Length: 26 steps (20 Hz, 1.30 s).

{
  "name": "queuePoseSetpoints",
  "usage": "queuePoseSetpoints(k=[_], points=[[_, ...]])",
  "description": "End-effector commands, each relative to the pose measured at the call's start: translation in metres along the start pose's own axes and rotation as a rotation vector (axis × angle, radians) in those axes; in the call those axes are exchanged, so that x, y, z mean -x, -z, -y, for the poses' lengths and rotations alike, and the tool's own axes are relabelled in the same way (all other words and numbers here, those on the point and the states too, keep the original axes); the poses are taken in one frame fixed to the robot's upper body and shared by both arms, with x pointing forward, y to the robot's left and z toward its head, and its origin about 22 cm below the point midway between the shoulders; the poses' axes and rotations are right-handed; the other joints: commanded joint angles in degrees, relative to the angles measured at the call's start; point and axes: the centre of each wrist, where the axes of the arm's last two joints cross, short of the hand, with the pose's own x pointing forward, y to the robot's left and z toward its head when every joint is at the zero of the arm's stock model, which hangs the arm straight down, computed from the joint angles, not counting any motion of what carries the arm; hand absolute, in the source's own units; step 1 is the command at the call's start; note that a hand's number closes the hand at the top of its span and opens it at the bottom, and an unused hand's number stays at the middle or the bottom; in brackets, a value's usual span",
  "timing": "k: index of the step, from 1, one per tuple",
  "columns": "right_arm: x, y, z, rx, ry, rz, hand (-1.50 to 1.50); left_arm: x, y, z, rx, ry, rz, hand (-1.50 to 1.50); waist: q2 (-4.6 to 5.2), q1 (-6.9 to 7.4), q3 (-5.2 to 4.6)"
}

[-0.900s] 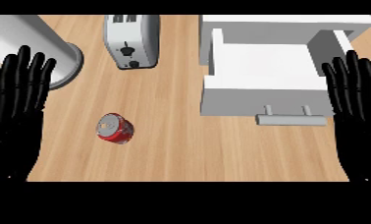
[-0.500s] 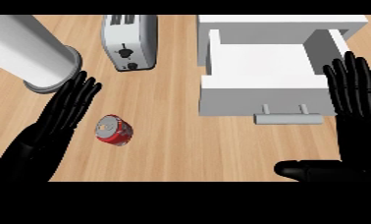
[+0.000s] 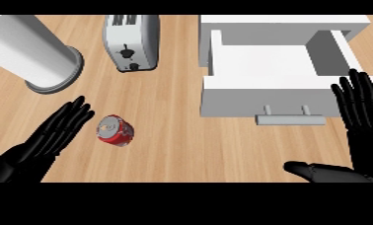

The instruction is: Pick up the can, place it into the drawer and close the drawer

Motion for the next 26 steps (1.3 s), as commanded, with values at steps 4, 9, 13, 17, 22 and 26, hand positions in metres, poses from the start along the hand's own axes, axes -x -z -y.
queuePoseSetpoints(k=[4,9,13,17,22,26], points=[[0.024,-0.028,0.016,0.010,-0.013,-0.015,-1.50,0.001,0.003,-0.013,-0.040,-0.057,-0.034,-1.50,0.02,-0.38,0.01],[0.004,-0.014,0.017,0.031,-0.003,-0.005,-1.50,0.001,-0.015,-0.019,-0.069,-0.035,-0.052,-1.50,0.00,0.00,0.00],[0.034,-0.028,0.029,0.009,-0.004,-0.024,-1.50,0.019,-0.004,-0.010,-0.088,-0.031,-0.076,-1.50,0.02,-0.10,0.01],[0.021,-0.025,0.032,0.017,-0.021,-0.018,-1.50,0.026,0.001,-0.027,-0.080,-0.050,-0.084,-1.50,0.02,-0.14,0.00],[0.016,-0.036,0.026,0.020,-0.026,-0.018,-1.50,0.042,0.016,-0.021,-0.073,-0.040,-0.103,-1.50,0.02,-0.22,-0.01],[0.035,-0.029,0.051,0.028,-0.024,-0.001,-1.50,0.070,0.018,-0.017,-0.071,-0.051,-0.081,-1.50,0.05,-0.19,0.00]])
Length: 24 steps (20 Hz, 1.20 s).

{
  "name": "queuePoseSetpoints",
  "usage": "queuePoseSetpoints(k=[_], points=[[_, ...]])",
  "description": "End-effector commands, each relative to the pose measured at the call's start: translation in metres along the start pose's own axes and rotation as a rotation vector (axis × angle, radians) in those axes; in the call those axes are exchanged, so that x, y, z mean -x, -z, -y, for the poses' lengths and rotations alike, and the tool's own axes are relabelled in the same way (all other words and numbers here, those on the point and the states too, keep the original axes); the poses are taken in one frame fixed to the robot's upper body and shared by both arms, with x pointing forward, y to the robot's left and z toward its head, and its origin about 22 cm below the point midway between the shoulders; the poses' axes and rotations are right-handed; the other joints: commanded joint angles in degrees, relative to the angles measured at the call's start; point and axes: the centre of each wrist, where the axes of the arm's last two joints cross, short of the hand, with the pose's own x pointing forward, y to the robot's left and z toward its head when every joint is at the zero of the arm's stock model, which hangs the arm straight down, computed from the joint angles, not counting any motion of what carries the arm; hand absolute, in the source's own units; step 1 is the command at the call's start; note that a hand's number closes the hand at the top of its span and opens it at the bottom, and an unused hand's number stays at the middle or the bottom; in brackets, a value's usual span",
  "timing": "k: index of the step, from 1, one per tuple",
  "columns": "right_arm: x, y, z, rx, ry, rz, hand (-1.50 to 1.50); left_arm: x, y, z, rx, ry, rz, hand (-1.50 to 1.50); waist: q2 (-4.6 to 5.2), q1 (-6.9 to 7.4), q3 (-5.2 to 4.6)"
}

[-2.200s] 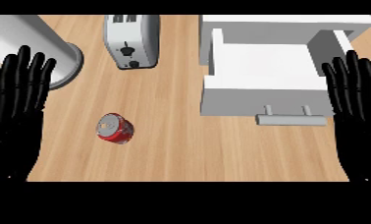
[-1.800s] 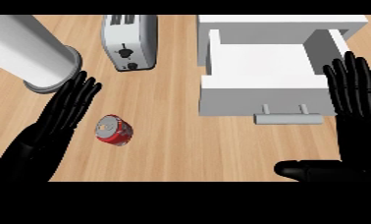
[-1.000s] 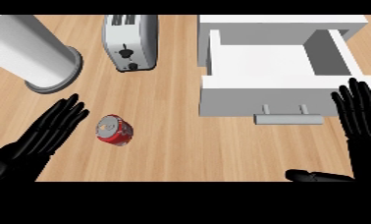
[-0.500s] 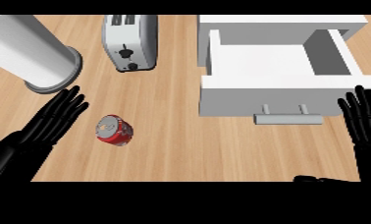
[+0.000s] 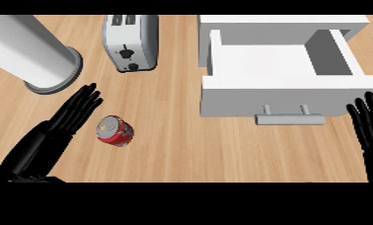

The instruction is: Pick up the can, place it into the drawer and close the drawer

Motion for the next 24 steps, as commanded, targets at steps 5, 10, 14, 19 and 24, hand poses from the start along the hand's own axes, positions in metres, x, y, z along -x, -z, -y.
queuePoseSetpoints(k=[5,10,14,19,24], points=[[0.005,-0.004,0.003,-0.020,0.004,0.007,-1.50,0.045,0.005,0.010,-0.022,0.005,-0.013,-1.50,0.00,0.02,0.01],[0.007,0.011,0.010,0.003,0.013,0.002,-1.50,0.056,-0.006,-0.028,-0.039,0.007,-0.028,-1.50,0.02,0.15,0.01],[0.014,0.000,-0.005,-0.011,0.004,-0.011,-1.50,0.075,0.001,-0.013,-0.082,0.010,-0.039,-1.50,0.01,0.06,0.01],[0.010,-0.001,0.012,-0.003,-0.007,-0.009,-1.50,0.097,-0.002,-0.040,-0.083,0.016,-0.062,-1.50,0.02,-0.01,0.01],[0.031,0.004,-0.001,-0.004,0.000,-0.005,-1.50,0.120,0.007,-0.032,-0.064,0.046,-0.062,-1.50,0.05,-0.03,0.01]])
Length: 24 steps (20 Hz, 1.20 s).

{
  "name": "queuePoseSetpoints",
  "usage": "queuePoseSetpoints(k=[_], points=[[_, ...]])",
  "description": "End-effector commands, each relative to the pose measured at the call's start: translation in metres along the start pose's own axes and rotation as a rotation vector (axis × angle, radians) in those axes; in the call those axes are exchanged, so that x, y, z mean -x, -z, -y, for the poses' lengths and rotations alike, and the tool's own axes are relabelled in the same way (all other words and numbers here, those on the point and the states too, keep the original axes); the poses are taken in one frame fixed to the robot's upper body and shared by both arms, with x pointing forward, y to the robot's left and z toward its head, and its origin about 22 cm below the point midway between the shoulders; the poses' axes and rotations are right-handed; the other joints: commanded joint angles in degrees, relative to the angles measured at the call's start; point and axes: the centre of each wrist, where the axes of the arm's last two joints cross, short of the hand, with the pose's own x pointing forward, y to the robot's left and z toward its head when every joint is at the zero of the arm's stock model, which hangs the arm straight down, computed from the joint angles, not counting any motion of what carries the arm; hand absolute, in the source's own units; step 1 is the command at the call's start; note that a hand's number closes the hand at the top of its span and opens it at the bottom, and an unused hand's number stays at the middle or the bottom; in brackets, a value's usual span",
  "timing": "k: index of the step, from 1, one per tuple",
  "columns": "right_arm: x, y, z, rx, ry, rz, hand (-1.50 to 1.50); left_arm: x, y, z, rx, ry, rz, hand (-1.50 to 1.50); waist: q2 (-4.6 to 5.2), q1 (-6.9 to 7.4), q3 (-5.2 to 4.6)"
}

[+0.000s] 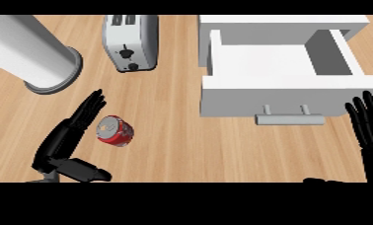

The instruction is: Pick up the can, place it into the drawer and close the drawer

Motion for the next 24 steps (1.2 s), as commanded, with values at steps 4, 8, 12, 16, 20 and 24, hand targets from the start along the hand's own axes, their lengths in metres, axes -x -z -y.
queuePoseSetpoints(k=[4,8,12,16,20,24], points=[[-0.010,0.001,-0.017,0.001,0.001,-0.010,-1.50,0.024,-0.014,-0.019,-0.013,0.010,-0.009,-1.50,0.00,0.06,0.01],[0.000,0.006,0.010,-0.007,-0.010,0.016,-1.50,0.034,-0.011,-0.019,0.003,0.006,-0.016,-1.50,0.00,0.03,0.02],[-0.011,0.011,-0.012,0.005,0.010,0.018,-1.50,0.041,-0.007,-0.025,0.000,0.003,-0.034,-1.50,0.00,0.05,0.02],[-0.012,0.004,0.025,0.015,-0.009,0.012,-1.50,0.051,-0.003,-0.021,-0.013,0.005,-0.048,-1.50,0.01,-0.05,0.02],[-0.026,0.006,-0.004,0.023,0.000,0.008,-1.50,0.064,-0.010,-0.037,-0.031,-0.043,-0.084,-1.50,0.01,-0.02,0.01],[-0.020,0.001,0.005,0.010,-0.015,0.009,-1.50,0.080,-0.014,-0.031,-0.017,-0.033,-0.078,-1.50,0.01,-0.01,0.02]])
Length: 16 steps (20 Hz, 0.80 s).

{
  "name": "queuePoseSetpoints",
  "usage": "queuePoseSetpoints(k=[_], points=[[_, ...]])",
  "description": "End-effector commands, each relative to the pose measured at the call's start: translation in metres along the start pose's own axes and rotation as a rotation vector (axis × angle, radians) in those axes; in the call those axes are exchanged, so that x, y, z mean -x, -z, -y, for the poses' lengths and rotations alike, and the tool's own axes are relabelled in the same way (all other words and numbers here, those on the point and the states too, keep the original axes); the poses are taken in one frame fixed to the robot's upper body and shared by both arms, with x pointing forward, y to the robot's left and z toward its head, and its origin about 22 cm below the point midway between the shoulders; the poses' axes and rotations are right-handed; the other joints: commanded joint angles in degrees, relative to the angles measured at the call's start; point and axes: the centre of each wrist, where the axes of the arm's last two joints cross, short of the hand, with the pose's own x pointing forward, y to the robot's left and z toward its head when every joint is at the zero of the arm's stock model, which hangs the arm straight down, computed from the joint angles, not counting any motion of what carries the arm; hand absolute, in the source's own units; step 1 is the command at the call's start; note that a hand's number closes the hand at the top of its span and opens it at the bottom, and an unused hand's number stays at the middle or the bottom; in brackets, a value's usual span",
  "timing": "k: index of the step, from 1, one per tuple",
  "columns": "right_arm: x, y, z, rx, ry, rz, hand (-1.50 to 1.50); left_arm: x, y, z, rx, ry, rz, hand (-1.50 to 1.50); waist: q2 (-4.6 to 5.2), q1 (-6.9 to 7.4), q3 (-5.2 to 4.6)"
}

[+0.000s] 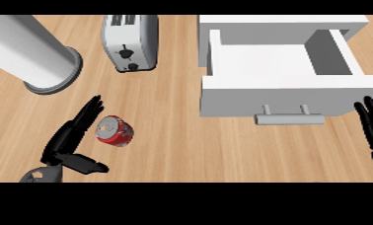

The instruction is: Pick up the can, place it into the drawer and close the drawer

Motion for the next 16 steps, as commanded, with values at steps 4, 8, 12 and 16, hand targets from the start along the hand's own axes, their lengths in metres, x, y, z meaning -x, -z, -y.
queuePoseSetpoints(k=[4,8,12,16], points=[[0.000,-0.008,-0.002,-0.003,0.011,-0.004,-1.50,-0.004,-0.002,-0.002,-0.002,0.003,0.004,-1.50,-0.05,0.14,0.02],[-0.005,-0.010,0.002,0.006,-0.007,0.006,-1.50,0.010,0.017,0.008,-0.007,0.009,0.016,-1.50,-0.01,-0.02,0.01],[-0.006,-0.007,0.008,0.003,0.019,-0.010,-1.50,0.007,0.033,0.018,0.002,0.003,-0.001,-1.50,-0.03,-0.03,0.02],[0.000,-0.015,-0.005,-0.008,-0.007,-0.009,-1.50,0.016,0.031,0.024,-0.003,-0.013,0.001,-1.50,-0.01,0.00,0.01]])
